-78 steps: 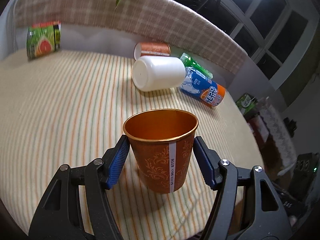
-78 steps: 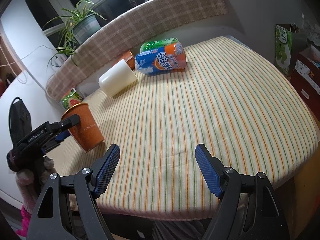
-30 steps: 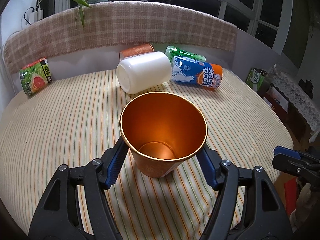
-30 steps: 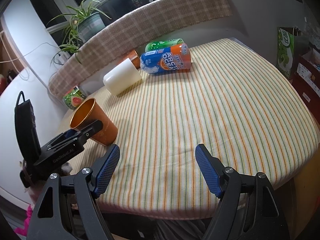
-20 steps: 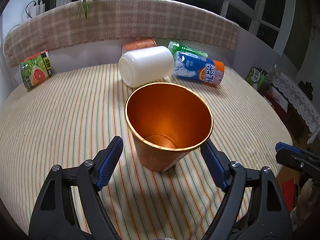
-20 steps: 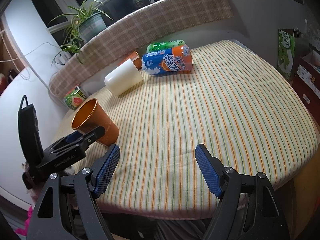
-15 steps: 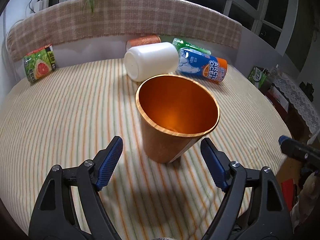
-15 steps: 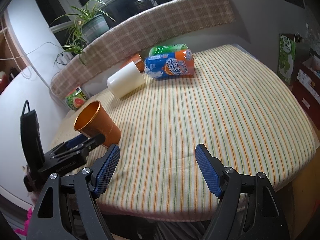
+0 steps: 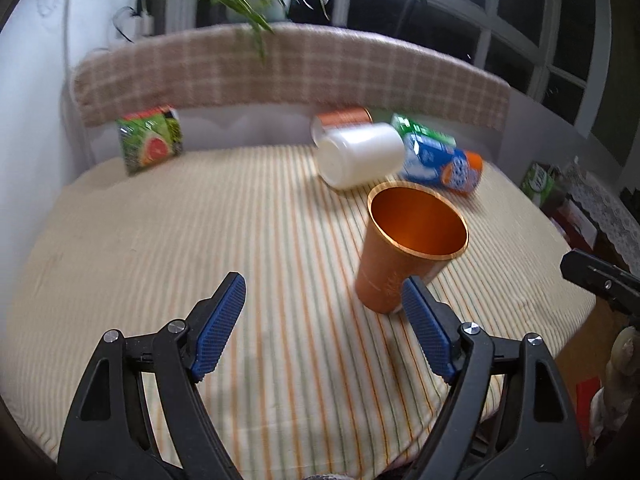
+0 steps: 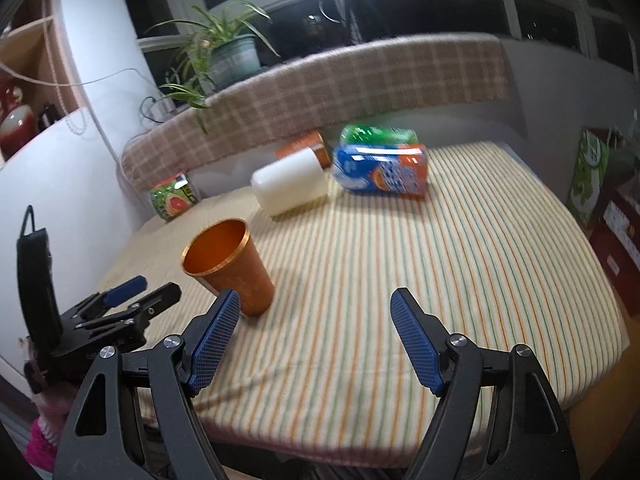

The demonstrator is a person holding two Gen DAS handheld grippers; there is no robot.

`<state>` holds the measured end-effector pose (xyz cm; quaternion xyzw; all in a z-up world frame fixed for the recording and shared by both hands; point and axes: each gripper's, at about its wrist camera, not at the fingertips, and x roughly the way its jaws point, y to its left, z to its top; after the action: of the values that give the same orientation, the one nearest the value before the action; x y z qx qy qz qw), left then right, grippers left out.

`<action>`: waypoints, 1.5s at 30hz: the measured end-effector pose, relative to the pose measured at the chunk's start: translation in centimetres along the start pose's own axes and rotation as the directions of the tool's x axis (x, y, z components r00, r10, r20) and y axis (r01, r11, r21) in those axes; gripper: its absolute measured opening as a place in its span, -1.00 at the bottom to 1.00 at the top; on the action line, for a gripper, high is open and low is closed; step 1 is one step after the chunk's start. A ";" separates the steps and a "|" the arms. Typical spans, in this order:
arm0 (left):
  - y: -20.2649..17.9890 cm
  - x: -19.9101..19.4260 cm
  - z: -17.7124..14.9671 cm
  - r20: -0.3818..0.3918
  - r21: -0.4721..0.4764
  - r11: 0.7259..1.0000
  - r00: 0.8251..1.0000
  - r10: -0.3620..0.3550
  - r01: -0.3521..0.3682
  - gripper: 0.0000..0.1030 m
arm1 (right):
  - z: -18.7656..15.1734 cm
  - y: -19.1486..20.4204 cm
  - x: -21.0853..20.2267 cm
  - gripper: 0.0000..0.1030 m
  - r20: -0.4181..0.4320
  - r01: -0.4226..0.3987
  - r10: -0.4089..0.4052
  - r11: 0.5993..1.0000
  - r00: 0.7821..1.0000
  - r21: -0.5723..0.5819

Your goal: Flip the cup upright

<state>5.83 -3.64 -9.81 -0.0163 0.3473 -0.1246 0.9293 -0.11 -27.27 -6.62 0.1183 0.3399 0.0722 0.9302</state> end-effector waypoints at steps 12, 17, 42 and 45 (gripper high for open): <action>-0.8 -5.4 1.3 0.181 0.009 0.997 0.981 0.076 -0.079 0.77 | 1.2 3.2 -1.1 0.57 0.136 0.069 -0.050 0.988 0.989 -0.136; -1.3 -6.9 1.3 0.217 0.006 0.997 0.973 0.073 -0.076 0.78 | 1.4 3.5 -1.5 0.57 0.169 0.084 -0.058 0.985 0.984 -0.152; -1.4 -9.8 1.4 0.306 -0.023 0.989 0.941 0.145 -0.145 1.00 | 1.0 4.1 -2.1 0.98 0.246 0.129 -0.091 0.981 0.965 -0.143; -1.4 -9.8 1.5 0.306 -0.024 0.989 0.941 0.144 -0.144 1.00 | 1.0 3.9 -2.1 0.98 0.242 0.126 -0.091 0.983 0.966 -0.135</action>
<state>-0.63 -2.68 -2.27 -0.0104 0.1990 -0.0520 0.9786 -1.22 -24.13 -3.56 0.0370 0.2273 0.0317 0.9726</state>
